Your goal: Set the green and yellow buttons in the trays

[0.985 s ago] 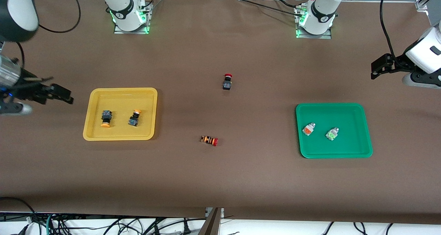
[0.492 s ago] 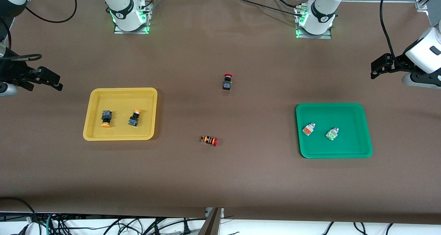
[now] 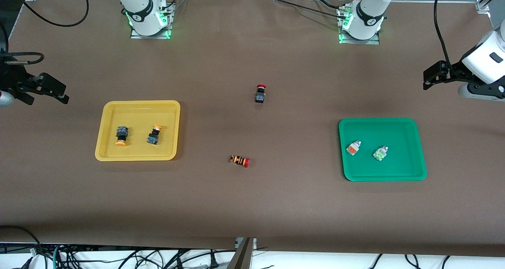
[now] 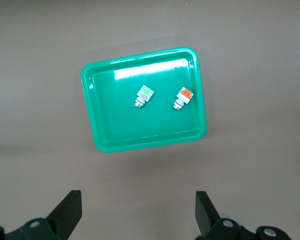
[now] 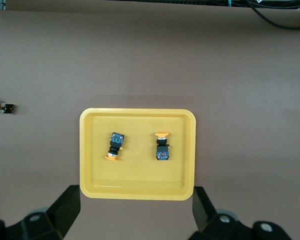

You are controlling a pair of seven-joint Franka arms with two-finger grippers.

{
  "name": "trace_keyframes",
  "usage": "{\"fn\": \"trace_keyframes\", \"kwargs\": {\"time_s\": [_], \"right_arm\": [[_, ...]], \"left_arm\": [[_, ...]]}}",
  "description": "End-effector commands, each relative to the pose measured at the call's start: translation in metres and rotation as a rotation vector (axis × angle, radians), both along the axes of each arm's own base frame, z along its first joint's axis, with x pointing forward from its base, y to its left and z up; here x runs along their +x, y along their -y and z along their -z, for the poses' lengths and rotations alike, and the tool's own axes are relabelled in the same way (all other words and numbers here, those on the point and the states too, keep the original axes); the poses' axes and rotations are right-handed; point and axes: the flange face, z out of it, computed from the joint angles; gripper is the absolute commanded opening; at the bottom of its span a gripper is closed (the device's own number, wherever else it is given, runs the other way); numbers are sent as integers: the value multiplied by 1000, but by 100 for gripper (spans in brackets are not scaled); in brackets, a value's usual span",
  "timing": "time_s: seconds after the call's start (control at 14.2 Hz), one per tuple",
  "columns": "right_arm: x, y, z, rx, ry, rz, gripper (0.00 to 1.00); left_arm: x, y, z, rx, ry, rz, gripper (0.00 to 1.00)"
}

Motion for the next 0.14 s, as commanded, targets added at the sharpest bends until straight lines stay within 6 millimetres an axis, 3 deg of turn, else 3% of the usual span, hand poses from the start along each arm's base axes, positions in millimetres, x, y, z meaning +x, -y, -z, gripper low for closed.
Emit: {"fn": "trace_keyframes", "kwargs": {"time_s": [0.0, 0.07], "right_arm": [[16, -2, 19, -8, -30, -11, 99], [16, -2, 20, -8, -33, -13, 99]], "left_arm": [[-4, 1, -6, -9, -5, -1, 100], [-4, 1, -6, -11, -5, -7, 100]]}}
